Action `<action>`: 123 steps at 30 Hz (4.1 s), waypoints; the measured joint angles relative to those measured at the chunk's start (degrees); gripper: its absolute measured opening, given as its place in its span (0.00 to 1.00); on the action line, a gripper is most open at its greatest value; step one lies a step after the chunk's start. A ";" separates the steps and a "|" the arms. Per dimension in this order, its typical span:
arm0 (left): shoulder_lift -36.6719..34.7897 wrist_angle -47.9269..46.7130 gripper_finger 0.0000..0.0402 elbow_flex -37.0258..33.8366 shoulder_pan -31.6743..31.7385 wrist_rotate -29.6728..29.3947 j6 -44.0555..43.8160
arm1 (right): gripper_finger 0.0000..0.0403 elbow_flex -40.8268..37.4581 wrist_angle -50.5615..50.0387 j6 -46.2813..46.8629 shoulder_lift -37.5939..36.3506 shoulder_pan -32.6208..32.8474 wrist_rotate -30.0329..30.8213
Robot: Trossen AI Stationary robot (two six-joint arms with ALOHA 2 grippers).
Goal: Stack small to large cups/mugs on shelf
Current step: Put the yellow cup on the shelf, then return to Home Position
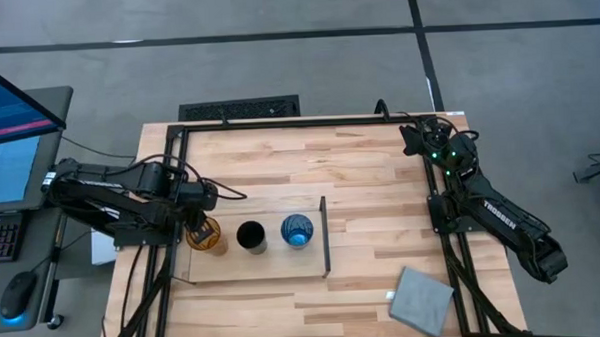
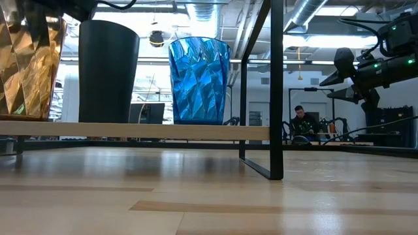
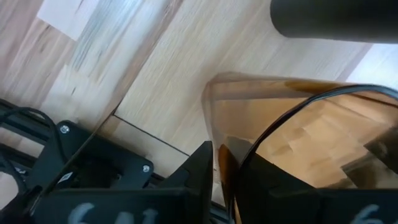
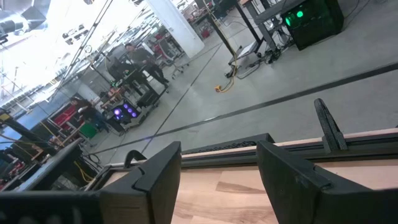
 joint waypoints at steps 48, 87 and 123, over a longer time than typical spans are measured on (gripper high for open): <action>-0.02 -2.20 0.22 0.04 0.02 3.08 0.61 | 0.57 0.00 0.00 -0.02 0.00 -0.01 0.00; -10.40 -8.56 0.34 24.13 0.02 -51.67 6.14 | 0.57 0.00 8.03 0.43 -0.03 0.54 -0.26; -54.46 31.47 0.34 -12.47 -25.70 -75.95 42.58 | 0.57 23.93 -0.28 -22.51 8.51 1.37 -6.01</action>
